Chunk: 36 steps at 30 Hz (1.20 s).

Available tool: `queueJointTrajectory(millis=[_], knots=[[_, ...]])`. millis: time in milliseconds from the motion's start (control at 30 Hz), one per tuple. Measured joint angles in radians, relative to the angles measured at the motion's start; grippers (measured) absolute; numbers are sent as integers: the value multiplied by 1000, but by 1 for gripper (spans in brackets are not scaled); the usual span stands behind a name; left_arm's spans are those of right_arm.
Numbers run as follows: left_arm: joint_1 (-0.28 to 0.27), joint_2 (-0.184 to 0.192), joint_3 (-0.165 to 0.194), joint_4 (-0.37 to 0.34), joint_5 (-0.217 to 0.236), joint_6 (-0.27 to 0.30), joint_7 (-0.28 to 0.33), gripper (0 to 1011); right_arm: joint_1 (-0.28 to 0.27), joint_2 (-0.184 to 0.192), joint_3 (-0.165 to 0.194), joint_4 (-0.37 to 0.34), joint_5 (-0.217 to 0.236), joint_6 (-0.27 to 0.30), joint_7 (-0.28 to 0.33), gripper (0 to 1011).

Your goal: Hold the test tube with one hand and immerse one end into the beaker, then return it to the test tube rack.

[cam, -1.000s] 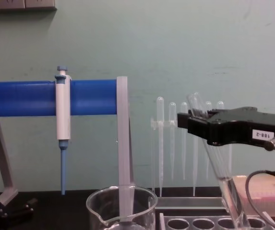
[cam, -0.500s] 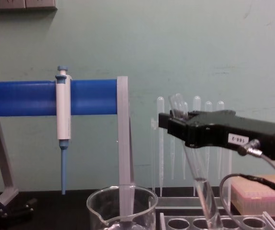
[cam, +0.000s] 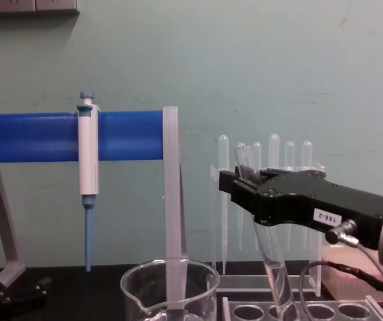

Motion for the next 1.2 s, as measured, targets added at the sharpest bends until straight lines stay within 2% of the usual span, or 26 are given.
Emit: queueJointTrajectory(millis=[767, 1200], knots=[[0, 0, 0, 0, 0, 0, 0, 1000, -55, -23, 27, 90, -37, -240, 55, 225], [0, 0, 0, 0, 0, 0, 0, 1000, -63, -45, 38, 149, -19, -304, 93, 225]])
